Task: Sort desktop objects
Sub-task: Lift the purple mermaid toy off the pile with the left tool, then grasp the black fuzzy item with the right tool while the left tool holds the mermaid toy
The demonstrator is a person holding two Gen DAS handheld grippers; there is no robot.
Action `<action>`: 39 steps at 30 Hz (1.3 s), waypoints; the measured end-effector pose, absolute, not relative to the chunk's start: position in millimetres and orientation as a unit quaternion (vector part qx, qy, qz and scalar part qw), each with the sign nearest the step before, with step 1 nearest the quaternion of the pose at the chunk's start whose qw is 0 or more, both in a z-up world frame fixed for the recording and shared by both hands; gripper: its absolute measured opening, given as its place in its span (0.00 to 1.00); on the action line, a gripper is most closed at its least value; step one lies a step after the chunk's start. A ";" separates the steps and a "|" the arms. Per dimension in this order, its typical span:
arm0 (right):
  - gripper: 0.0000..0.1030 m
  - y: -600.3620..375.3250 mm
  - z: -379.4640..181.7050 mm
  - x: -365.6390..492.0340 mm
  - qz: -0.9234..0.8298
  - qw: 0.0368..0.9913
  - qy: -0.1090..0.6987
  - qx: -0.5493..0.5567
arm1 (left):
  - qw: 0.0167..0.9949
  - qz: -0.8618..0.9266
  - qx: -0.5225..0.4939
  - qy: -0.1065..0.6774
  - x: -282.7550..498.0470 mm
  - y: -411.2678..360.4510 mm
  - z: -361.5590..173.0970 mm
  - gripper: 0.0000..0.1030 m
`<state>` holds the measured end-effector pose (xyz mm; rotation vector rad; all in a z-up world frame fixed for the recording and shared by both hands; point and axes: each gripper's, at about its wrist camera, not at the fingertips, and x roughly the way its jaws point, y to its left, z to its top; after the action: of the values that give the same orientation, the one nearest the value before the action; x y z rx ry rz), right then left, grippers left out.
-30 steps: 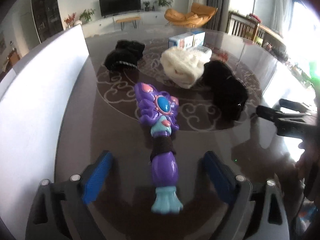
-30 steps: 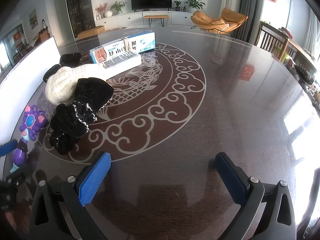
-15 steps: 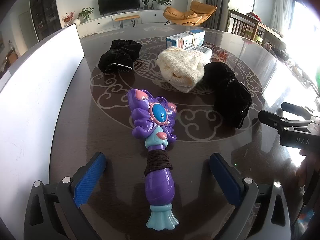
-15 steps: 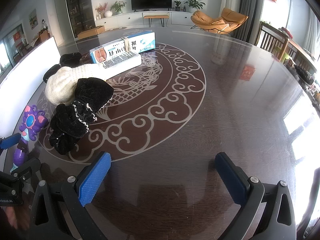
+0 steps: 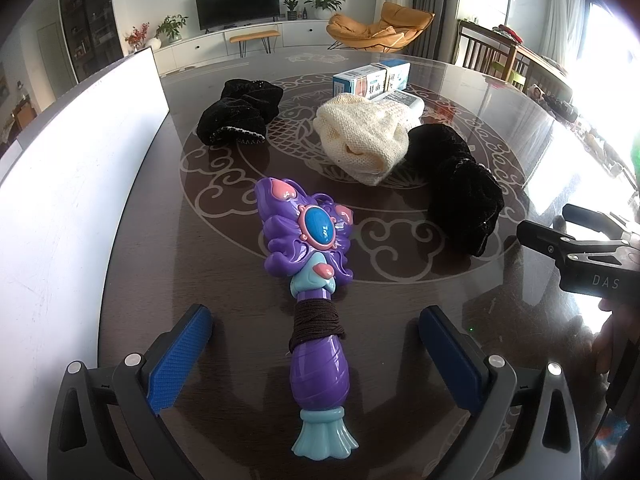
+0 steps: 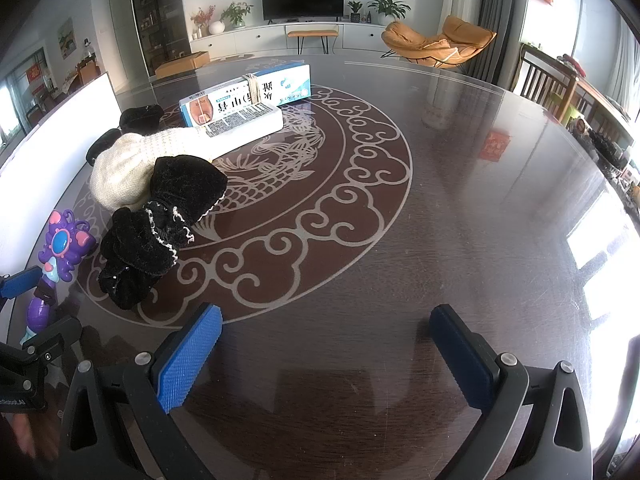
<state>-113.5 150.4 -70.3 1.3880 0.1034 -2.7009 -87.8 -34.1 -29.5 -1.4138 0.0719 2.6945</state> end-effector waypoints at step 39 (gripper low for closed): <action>1.00 150.9 -69.4 -114.1 -0.885 0.063 0.037 0.460 | 0.051 0.902 -0.429 0.000 -69.6 -45.0 -20.8 0.21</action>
<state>-114.1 150.9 -69.4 1.3882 0.1117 -2.6739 -69.6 -45.0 -20.8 -1.3046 0.0014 2.7448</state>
